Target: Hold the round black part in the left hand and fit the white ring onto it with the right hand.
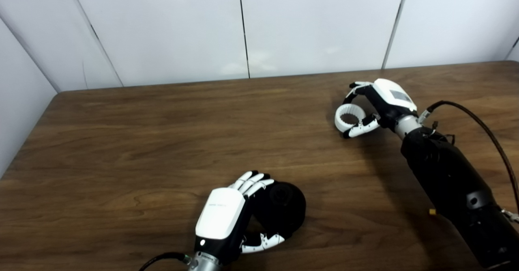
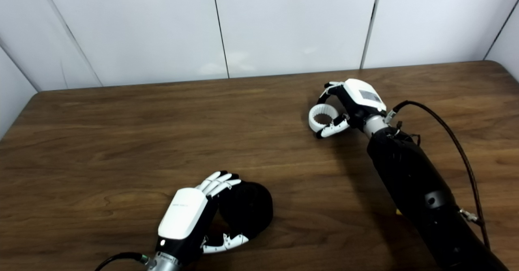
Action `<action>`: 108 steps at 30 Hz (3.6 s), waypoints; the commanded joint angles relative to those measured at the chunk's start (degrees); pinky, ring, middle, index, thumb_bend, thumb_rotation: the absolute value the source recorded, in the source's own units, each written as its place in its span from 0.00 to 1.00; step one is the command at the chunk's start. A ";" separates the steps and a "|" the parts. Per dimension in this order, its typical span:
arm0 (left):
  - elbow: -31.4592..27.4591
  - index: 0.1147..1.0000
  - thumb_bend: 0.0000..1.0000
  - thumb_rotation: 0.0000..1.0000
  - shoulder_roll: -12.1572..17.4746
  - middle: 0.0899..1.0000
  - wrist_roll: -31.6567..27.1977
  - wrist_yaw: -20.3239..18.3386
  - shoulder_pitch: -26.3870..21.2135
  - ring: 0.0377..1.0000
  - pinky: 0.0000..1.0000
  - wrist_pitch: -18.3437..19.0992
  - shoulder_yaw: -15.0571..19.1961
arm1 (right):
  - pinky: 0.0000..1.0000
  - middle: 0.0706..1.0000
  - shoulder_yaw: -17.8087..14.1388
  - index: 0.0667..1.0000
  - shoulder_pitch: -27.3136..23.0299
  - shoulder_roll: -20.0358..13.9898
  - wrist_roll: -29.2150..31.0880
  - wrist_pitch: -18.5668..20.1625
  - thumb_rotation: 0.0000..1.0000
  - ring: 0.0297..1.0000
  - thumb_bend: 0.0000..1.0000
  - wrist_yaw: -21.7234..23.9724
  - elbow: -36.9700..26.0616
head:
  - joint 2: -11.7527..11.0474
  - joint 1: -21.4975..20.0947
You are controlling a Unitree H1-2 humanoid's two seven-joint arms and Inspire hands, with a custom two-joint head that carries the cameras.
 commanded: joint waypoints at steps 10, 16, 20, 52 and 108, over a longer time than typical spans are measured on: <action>1.79 0.74 0.72 0.41 -0.92 0.86 -0.15 -1.22 -1.01 0.91 0.74 0.48 -0.22 | 0.76 0.86 -1.43 0.46 -0.23 -1.22 -0.12 1.41 0.16 0.90 0.52 3.22 -10.55 | -0.30 -0.01; 2.45 0.74 0.72 0.41 -1.01 0.86 -0.54 -0.67 -1.28 0.91 0.73 0.30 -0.15 | 0.74 0.85 -1.60 0.46 0.96 -1.56 -0.55 1.52 0.16 0.89 0.52 5.57 -15.94 | -0.35 -0.11; 2.64 0.74 0.72 0.40 -0.97 0.86 -0.72 -0.79 -1.44 0.91 0.72 0.41 -0.22 | 0.75 0.85 -1.95 0.46 1.88 -1.32 -0.58 2.49 0.16 0.90 0.52 7.41 -19.56 | -0.16 -0.19; 4.67 0.73 0.72 0.39 -1.00 0.85 -0.33 0.09 -2.99 0.90 0.74 0.43 0.18 | 0.75 0.84 -1.14 0.46 10.68 1.60 0.23 3.62 0.16 0.90 0.52 19.34 -45.90 | -0.39 -0.12; 3.20 0.73 0.72 0.41 -0.82 0.86 0.04 -0.76 -2.86 0.91 0.72 0.41 0.15 | 0.78 0.86 4.37 0.46 18.70 7.31 0.56 -2.64 0.16 0.93 0.52 20.85 -44.81 | 0.06 0.41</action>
